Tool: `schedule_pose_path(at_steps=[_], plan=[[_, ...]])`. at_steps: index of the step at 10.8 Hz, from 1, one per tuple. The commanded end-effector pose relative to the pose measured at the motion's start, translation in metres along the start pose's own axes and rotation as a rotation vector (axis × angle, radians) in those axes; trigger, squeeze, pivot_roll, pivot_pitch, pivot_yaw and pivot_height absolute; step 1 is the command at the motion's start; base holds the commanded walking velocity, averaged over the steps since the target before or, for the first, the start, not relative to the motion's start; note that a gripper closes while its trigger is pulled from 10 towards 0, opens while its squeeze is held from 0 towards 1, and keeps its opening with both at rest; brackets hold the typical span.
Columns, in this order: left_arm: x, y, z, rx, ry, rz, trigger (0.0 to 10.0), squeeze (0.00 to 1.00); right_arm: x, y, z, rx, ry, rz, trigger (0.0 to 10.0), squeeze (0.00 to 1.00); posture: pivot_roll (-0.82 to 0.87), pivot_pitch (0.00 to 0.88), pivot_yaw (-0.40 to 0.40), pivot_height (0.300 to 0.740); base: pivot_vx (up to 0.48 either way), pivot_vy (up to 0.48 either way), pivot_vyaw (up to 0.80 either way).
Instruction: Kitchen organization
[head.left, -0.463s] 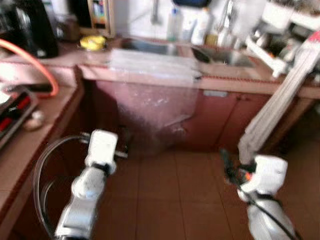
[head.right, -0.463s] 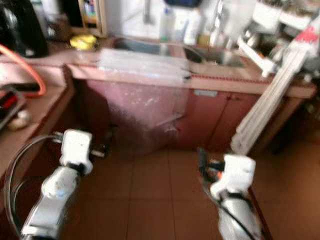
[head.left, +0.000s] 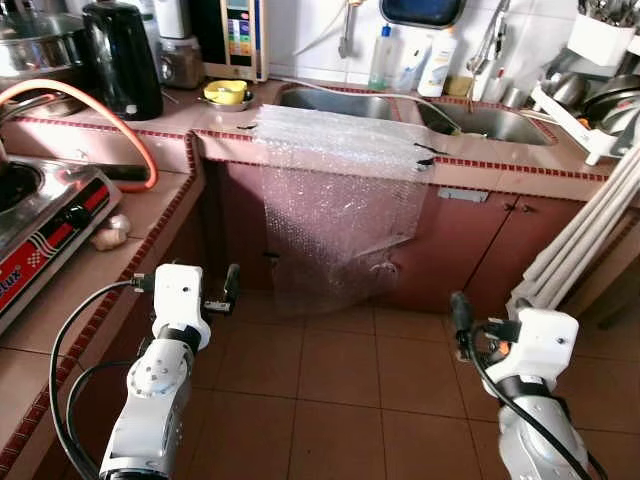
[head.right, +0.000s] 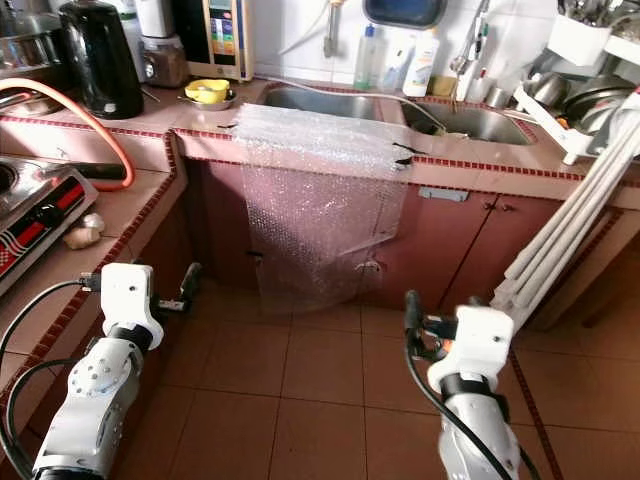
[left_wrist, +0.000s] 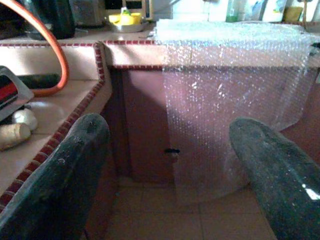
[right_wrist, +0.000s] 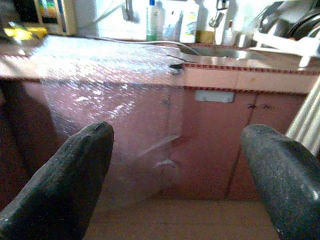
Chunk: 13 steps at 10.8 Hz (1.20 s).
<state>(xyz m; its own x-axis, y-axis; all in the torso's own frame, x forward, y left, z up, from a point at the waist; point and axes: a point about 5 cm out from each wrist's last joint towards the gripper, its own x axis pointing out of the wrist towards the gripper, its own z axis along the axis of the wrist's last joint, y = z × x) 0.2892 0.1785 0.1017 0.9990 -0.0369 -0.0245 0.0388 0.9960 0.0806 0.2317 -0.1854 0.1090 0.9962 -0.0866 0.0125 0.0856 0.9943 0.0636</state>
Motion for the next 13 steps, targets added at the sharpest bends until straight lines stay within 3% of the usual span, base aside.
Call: schedule_pose_path(at_steps=[1, 3, 7, 13], plan=[[0.000, -0.003, 0.005, -0.040, -0.025, -0.009, 10.0, 0.00, 0.001, 0.002, 0.007, -0.006, -0.050, 0.009, 10.0, 0.00, 0.07, 0.000, -0.067, 0.740, 0.000, 0.000, 0.00], [-0.003, -0.008, 0.000, -0.051, 0.006, -0.020, 10.0, 0.00, -0.004, 0.004, 0.002, 0.018, -0.008, 0.032, 10.0, 0.00, 0.07, 0.000, -0.066, 0.740, 0.000, 0.000, 0.00], [-0.001, -0.019, 0.011, -0.081, -0.043, -0.132, 10.0, 0.00, -0.003, 0.002, 0.002, 0.001, -0.031, 0.035, 10.0, 0.00, 0.07, 0.000, -0.067, 0.740, 0.000, 0.000, 0.00], [-0.003, -0.026, 0.006, -0.105, -0.019, -0.185, 10.0, 0.00, 0.000, 0.004, 0.002, 0.000, -0.036, 0.074, 10.0, 0.00, 0.08, 0.000, -0.078, 0.740, 0.327, 0.000, 0.00]])
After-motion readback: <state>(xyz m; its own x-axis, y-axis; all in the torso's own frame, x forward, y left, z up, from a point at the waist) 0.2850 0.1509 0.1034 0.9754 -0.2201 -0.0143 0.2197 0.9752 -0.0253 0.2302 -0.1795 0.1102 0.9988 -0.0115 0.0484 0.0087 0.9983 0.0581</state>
